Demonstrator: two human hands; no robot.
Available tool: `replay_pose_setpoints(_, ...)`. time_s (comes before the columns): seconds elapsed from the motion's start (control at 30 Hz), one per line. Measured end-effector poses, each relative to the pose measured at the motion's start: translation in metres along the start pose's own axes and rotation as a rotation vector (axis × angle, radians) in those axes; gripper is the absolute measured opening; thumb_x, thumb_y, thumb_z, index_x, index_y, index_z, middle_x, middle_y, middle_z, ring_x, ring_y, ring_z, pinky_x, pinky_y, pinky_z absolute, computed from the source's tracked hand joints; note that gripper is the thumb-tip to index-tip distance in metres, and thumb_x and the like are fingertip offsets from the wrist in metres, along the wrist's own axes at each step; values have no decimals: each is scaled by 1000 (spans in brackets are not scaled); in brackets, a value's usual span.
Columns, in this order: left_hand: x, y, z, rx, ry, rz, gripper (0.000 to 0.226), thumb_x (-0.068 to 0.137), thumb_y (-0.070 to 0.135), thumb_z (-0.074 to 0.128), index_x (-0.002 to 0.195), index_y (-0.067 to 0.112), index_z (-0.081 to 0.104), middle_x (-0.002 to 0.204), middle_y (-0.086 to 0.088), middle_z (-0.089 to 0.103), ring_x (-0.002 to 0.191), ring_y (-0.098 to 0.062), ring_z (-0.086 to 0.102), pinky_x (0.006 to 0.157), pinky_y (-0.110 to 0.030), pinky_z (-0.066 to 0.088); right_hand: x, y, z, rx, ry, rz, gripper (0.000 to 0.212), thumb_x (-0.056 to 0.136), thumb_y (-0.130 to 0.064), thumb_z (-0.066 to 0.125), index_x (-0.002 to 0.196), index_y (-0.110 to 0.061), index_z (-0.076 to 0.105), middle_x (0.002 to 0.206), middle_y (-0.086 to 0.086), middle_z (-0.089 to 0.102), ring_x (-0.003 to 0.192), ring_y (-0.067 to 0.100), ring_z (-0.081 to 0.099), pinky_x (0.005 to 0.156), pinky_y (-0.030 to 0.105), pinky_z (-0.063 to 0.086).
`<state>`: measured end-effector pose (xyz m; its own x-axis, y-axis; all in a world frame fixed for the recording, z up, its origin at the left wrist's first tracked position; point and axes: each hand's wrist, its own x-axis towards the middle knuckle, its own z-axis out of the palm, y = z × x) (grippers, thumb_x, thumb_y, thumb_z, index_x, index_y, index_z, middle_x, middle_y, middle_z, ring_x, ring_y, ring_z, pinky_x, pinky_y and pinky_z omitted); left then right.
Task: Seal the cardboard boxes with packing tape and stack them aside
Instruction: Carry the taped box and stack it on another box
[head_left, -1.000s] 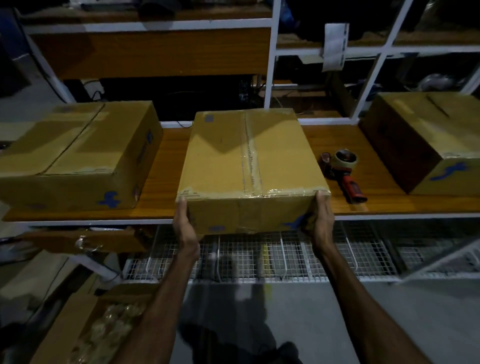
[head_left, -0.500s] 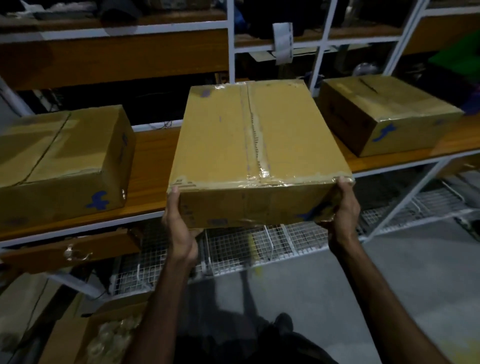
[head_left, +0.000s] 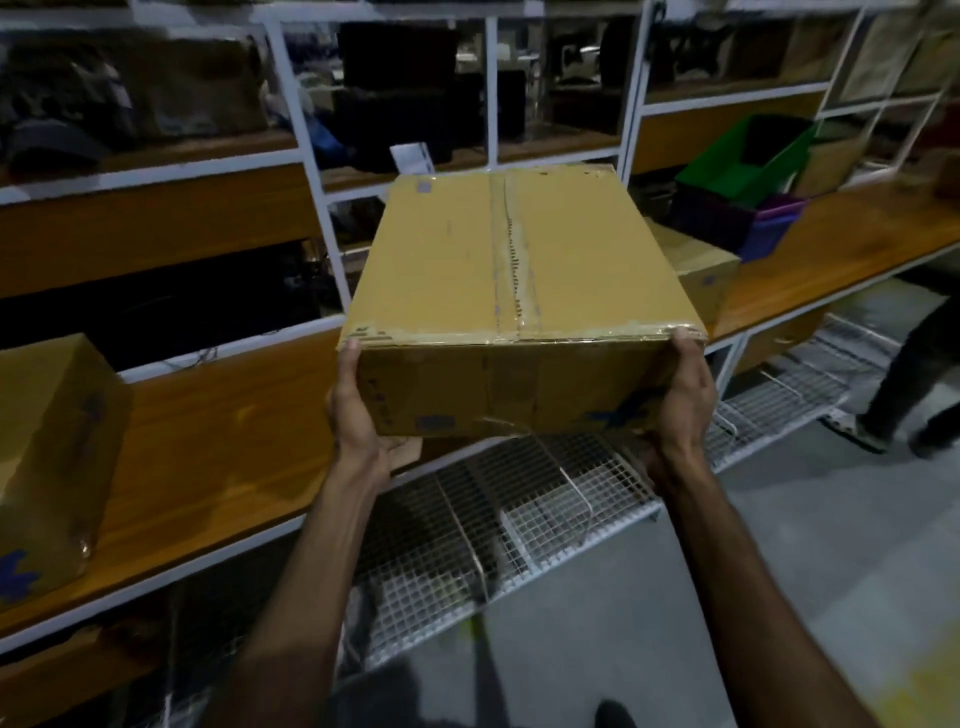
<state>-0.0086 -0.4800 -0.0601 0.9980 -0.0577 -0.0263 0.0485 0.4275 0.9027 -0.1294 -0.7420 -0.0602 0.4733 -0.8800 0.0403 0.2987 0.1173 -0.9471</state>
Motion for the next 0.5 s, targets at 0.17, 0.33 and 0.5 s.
replay_pose_setpoints(0.17,57,-28,95,-49,-40,3,55,88,71,65,127,34,74,124,-10,75,113,-37,72,92,-71,55,111,-13,-7,-31,-14,-23,49,101,-62,57,139,-33,66,138,-5,63,121,17,57,107,47,51)
replay_pose_setpoints(0.33,106,-69,203,-49,-13,-111,91,57,86,78,126,27,74,120,-11,76,109,-39,73,86,-67,58,245,-25,-13,-89,-34,-16,59,95,-75,55,136,-34,65,132,-4,63,117,20,59,105,54,53)
replay_pose_setpoints(0.5,143,-109,306,-85,51,-158,93,52,82,81,120,18,74,111,-14,78,101,-40,75,77,-70,60,378,-35,-28,-185,-64,26,75,82,-88,49,132,-34,61,128,2,63,115,28,60,102,60,53)
